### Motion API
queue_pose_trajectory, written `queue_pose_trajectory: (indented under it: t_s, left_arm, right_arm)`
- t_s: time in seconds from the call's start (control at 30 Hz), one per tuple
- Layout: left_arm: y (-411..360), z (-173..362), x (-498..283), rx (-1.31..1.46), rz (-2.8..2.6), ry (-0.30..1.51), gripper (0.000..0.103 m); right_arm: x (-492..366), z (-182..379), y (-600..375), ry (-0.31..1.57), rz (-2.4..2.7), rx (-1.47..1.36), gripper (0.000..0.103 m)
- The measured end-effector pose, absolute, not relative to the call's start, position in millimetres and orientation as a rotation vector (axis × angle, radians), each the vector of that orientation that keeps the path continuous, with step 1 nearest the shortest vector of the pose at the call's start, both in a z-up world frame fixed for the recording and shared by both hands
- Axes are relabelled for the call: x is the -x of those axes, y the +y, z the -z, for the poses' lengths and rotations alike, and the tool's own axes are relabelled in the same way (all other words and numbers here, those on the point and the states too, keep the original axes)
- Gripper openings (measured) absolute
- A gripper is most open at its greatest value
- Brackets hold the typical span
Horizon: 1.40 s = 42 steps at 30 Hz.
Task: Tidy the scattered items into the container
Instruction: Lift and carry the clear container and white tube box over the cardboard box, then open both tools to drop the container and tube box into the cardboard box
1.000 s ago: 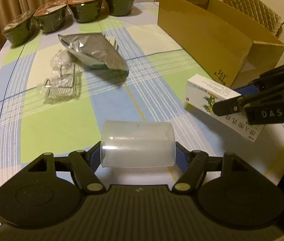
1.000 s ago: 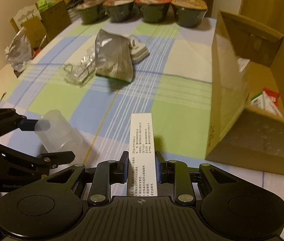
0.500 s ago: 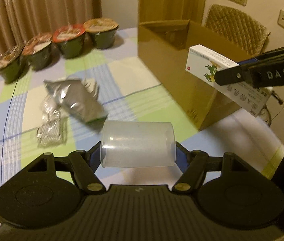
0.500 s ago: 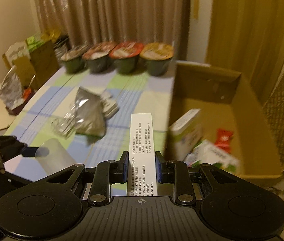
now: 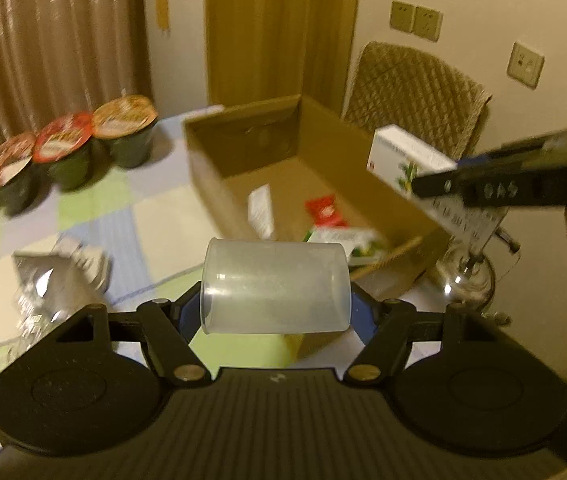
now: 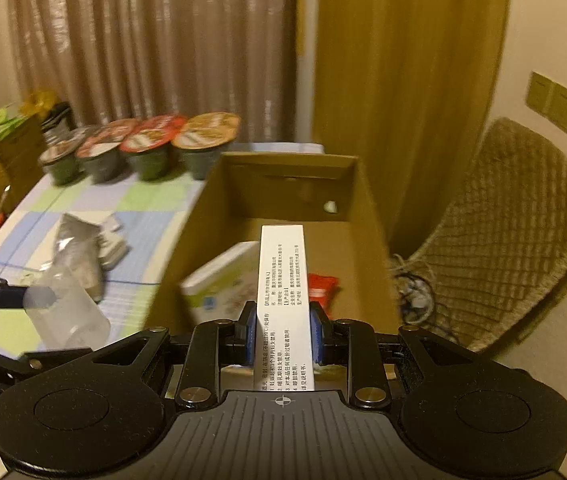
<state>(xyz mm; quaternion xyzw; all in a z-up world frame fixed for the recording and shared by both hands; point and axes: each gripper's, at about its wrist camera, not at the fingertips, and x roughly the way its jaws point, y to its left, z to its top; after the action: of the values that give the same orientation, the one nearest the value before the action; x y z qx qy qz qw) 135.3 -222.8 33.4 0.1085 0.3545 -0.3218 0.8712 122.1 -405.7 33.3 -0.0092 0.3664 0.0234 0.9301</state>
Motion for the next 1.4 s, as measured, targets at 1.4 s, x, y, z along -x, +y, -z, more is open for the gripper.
queue_pose_trajectory:
  t_s: [1.4]
  left_arm:
    - [-260, -12, -175, -0.209, 0.648, 0.754, 0.088]
  right_arm:
    - [-171, -21, -429, 0.665, -0.050, 0.016, 0.030]
